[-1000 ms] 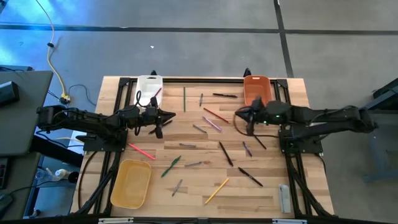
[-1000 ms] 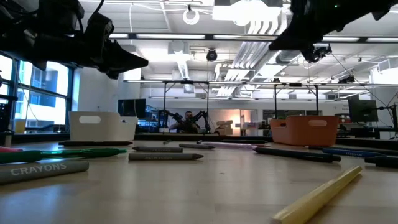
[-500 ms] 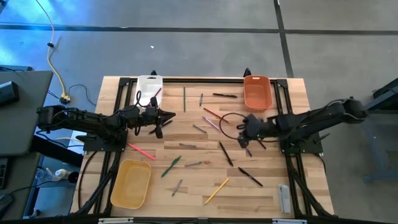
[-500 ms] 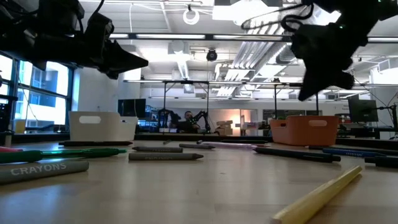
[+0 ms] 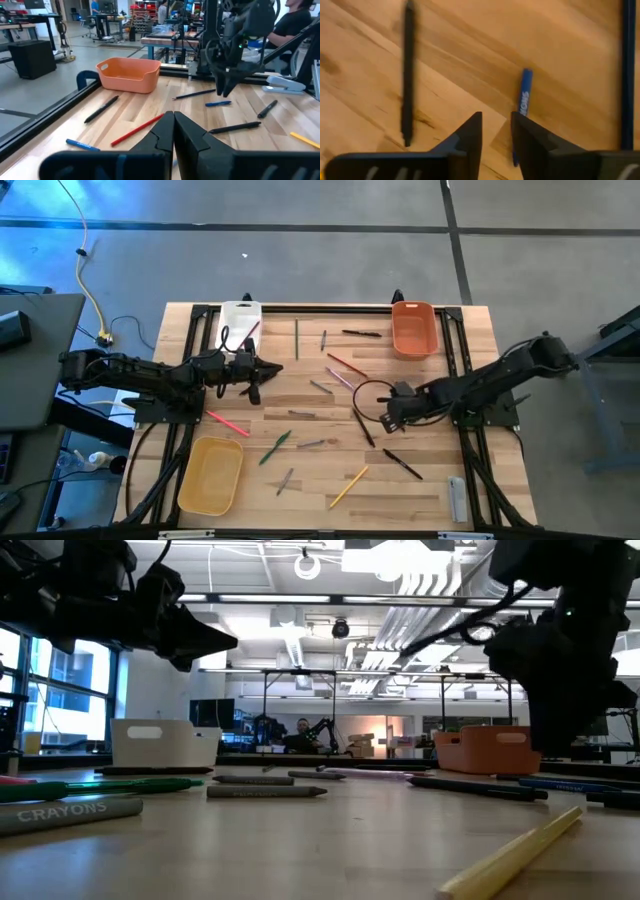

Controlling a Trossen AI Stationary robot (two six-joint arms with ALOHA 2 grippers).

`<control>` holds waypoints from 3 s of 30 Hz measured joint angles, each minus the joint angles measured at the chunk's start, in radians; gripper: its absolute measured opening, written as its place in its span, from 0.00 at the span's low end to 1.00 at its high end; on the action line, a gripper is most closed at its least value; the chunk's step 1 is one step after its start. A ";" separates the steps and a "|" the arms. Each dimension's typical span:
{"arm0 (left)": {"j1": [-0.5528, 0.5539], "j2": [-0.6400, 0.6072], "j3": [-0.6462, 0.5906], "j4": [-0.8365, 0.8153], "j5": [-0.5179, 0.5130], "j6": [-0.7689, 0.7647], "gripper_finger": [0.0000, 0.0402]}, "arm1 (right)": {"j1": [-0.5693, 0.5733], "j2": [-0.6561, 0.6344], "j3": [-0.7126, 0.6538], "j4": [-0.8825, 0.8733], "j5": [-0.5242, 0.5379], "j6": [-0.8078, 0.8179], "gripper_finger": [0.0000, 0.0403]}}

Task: Sort crayons/erasers/pens/pencils in bins
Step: Put the bottom blue crayon into the orange bin

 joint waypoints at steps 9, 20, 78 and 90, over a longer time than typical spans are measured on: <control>0.000 0.000 0.000 -0.007 0.000 0.000 0.00 | 0.000 0.114 0.000 -0.030 -0.029 0.070 0.28; 0.000 0.000 0.000 -0.015 0.000 0.000 0.00 | -0.005 0.179 0.005 -0.037 -0.050 0.068 0.22; 0.000 0.000 0.000 -0.029 0.000 -0.018 0.00 | -0.270 0.175 0.421 -0.062 0.036 -0.727 0.06; 0.000 0.000 0.000 -0.029 0.000 -0.018 0.00 | -0.598 0.174 0.582 -0.171 -0.051 -1.033 0.06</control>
